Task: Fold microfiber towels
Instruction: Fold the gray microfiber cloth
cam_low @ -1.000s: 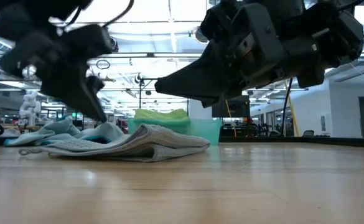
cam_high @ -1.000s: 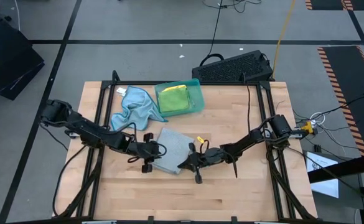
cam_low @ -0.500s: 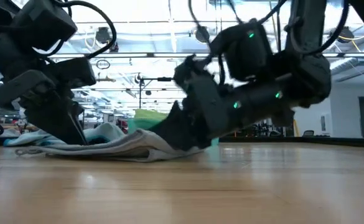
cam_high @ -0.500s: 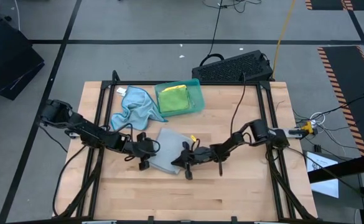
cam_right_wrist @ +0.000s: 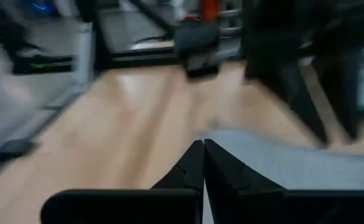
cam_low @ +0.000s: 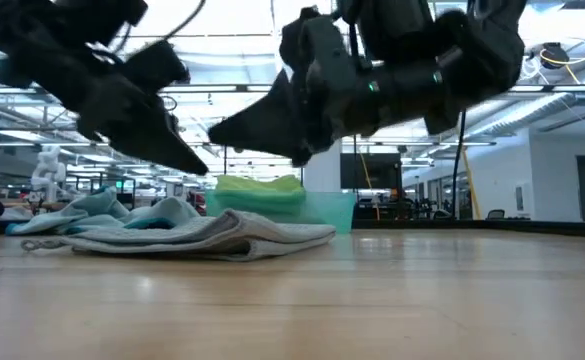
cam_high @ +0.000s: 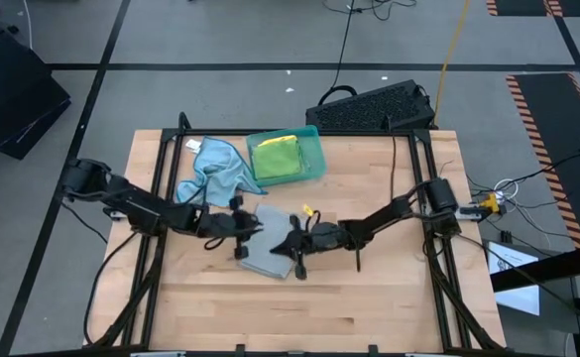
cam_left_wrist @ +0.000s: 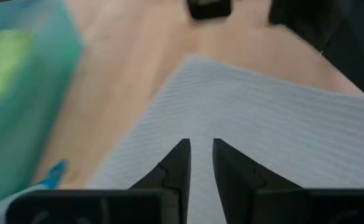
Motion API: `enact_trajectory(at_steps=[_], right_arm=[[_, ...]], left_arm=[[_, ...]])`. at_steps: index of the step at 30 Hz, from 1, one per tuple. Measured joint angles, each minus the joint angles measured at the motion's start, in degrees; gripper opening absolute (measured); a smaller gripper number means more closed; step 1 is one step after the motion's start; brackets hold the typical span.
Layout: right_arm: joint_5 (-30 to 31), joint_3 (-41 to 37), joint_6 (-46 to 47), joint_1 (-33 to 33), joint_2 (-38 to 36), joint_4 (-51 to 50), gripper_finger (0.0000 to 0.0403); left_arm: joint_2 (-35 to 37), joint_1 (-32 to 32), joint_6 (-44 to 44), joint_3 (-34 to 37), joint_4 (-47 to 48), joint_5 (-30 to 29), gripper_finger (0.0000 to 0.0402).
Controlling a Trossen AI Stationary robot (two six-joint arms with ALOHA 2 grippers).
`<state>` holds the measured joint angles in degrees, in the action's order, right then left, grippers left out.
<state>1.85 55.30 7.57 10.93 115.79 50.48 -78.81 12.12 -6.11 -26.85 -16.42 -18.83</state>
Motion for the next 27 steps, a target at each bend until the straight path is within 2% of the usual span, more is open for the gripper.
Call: enact_trajectory(at_steps=[5, 7, 14, 19, 22, 27], right_arm=[[11.0, -0.37, -5.95, -2.11, -3.83, -7.33, 0.0001], [12.77, -0.71, -6.14, -3.34, -3.87, -6.91, 0.0001], [13.07, -1.04, -3.27, -5.75, 2.24, -4.91, 0.0001], [14.17, -1.15, 0.06, -6.37, 8.21, -1.69, 0.0001], [16.22, -0.98, 1.72, -6.7, 10.0, -0.81, 0.0001], [15.8, -0.99, 2.04, -6.68, 9.47, 0.48, 0.0001]], left_arm=[[-3.03, -7.09, -0.26, 0.01, -1.32, -1.0, 0.0069], [-5.1, -9.59, -0.32, 0.02, -1.65, -1.02, 0.0069], [-14.14, -14.13, -0.19, -0.01, -6.15, 2.71, 0.0069], [-18.98, -14.9, -0.17, -0.31, -10.74, 1.42, 0.0069], [-19.38, -15.04, 0.34, -0.29, -10.5, 1.14, 0.0069], [-15.78, -14.91, 2.01, 0.01, -8.27, 1.29, 0.0069]])
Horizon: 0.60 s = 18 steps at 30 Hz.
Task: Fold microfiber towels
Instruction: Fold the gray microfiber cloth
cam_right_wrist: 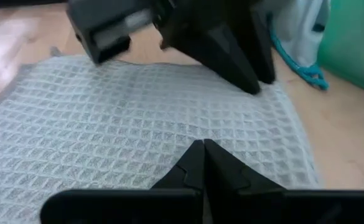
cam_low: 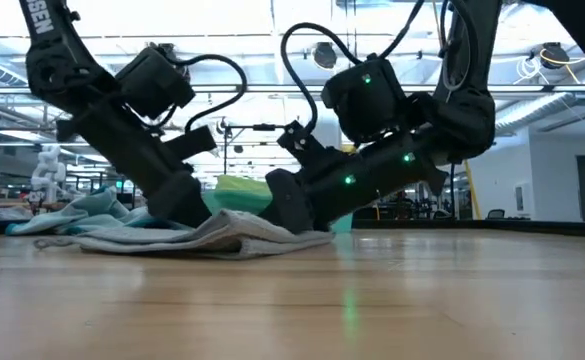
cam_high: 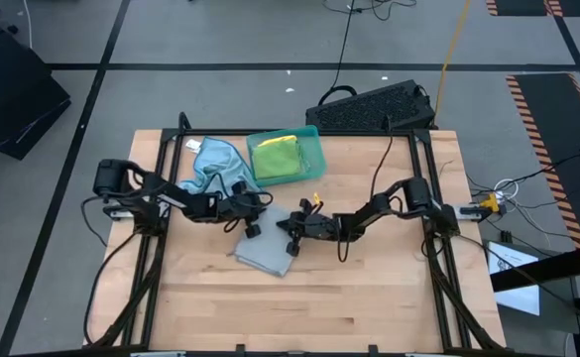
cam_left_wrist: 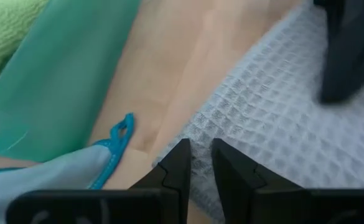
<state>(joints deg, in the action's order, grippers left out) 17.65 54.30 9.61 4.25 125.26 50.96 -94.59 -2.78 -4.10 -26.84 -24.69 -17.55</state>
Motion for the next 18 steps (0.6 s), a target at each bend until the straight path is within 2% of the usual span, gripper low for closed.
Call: enact_trajectory(at_steps=[6, 12, 18], right_arm=[[-1.49, -0.14, -1.71, 0.72, -7.91, -5.08, 0.0001], [-1.25, -0.15, 1.28, 1.09, -16.86, -19.54, 0.0005], [-0.94, -0.15, 11.78, 1.09, -22.12, -33.65, 0.0043]], left_arm=[[9.19, 1.22, 0.99, 0.05, 4.42, 1.03, 0.0069], [17.28, 3.38, -1.58, 0.01, 9.83, 1.58, 0.0069], [15.96, 7.46, -6.84, 0.02, 10.79, 9.52, 0.0069]])
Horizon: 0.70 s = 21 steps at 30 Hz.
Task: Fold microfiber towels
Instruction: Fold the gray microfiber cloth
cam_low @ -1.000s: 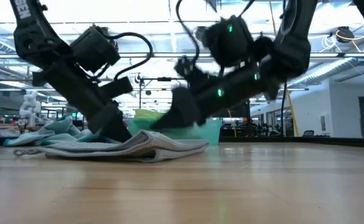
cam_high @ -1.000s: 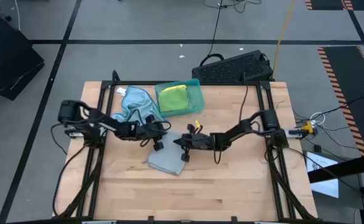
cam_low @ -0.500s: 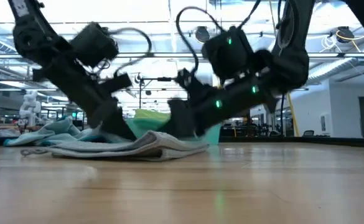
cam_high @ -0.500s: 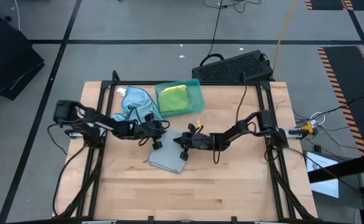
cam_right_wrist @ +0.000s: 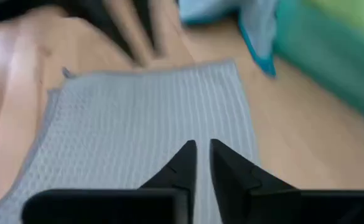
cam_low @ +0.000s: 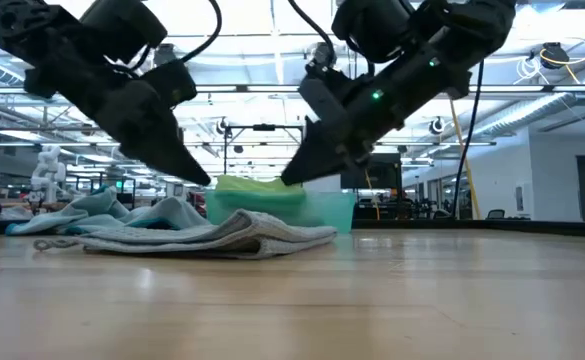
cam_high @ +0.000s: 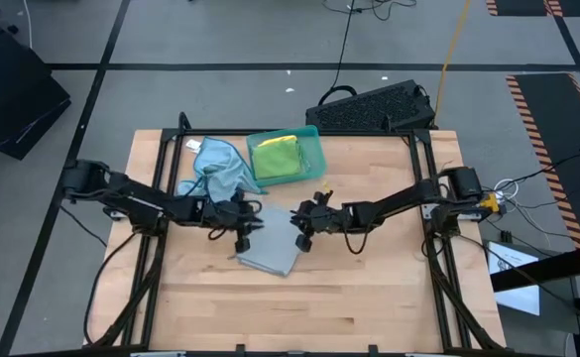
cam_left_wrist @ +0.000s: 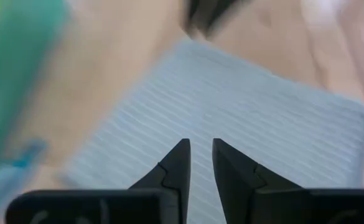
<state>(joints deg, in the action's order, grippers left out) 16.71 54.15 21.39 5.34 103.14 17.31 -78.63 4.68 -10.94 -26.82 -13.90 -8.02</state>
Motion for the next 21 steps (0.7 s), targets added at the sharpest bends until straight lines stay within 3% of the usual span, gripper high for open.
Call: enact_trajectory(at_steps=[13, 17, 21], right_arm=[[-0.06, 0.02, 14.42, 1.77, -0.35, -7.94, 0.0163], [-0.45, 0.07, 16.98, 2.03, -0.35, -11.15, 0.0192], [-1.26, 0.07, 17.09, 2.17, -0.35, -11.78, 0.0216]], left_arm=[[-11.9, 12.83, -20.03, -0.24, 1.01, 3.75, 0.0069], [-12.3, 16.95, -25.48, 0.03, -6.55, 6.39, 0.0069], [-11.34, 19.75, -23.16, -0.92, -12.04, 12.05, 0.0069]])
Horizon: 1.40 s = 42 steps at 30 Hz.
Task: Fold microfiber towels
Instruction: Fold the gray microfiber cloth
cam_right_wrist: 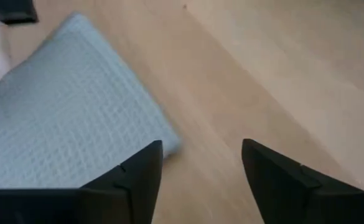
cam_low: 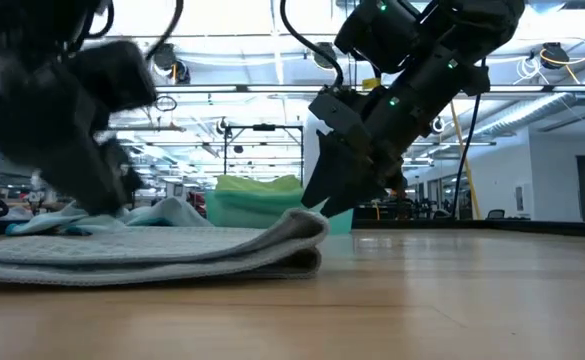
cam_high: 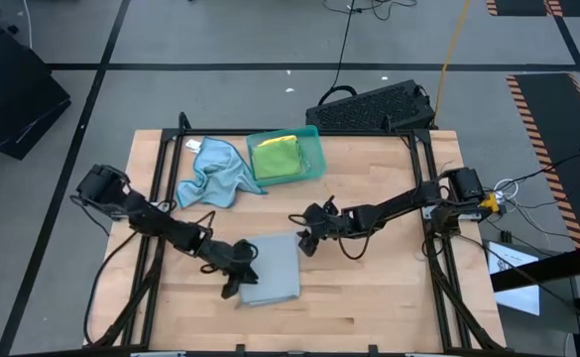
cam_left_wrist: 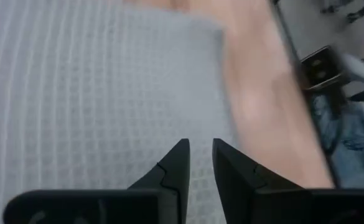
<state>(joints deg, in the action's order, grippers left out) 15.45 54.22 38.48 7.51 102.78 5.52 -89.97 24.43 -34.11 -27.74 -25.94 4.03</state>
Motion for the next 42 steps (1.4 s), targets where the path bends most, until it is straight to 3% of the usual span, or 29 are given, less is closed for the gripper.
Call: enact_trajectory(at_steps=[4, 10, 12, 18, 23, 29, 35, 42], right_arm=[[-5.18, 0.0, 2.1, 0.0, 0.0, 0.41, 0.0233], [-5.17, 0.0, 3.89, 0.2, 0.0, 2.09, 0.025], [-5.07, 0.0, 3.47, -0.04, 0.06, 3.94, 0.0253], [-10.7, 0.07, 2.49, -1.79, 4.03, 11.81, 0.0256], [-11.08, 0.0, 2.09, -2.53, 6.28, 12.2, 0.0256], [-10.91, 0.02, 0.88, -3.04, 7.01, 12.99, 0.0256], [-11.13, 0.02, 0.98, -2.47, 7.06, 12.91, 0.025], [-12.53, 0.02, 1.36, -1.52, 7.08, 13.28, 0.0204]], left_arm=[[3.48, -0.22, 3.11, -0.68, 3.12, -0.46, 0.0069], [10.8, -2.72, 6.54, -0.7, 16.16, -14.75, 0.0075], [12.21, -4.06, 5.26, -0.77, 20.7, -16.81, 0.0089], [12.7, -7.88, -0.55, -0.7, 29.52, -17.17, 0.0185], [12.7, -9.14, -3.33, -0.72, 31.88, -17.11, 0.0268], [12.04, -10.23, -4.26, -0.75, 32.3, -14.51, 0.0323], [10.01, -10.21, -5.26, -0.75, 32.08, -11.02, 0.0313], [7.95, -10.26, -5.04, -0.86, 31.99, -11.18, 0.0244]])
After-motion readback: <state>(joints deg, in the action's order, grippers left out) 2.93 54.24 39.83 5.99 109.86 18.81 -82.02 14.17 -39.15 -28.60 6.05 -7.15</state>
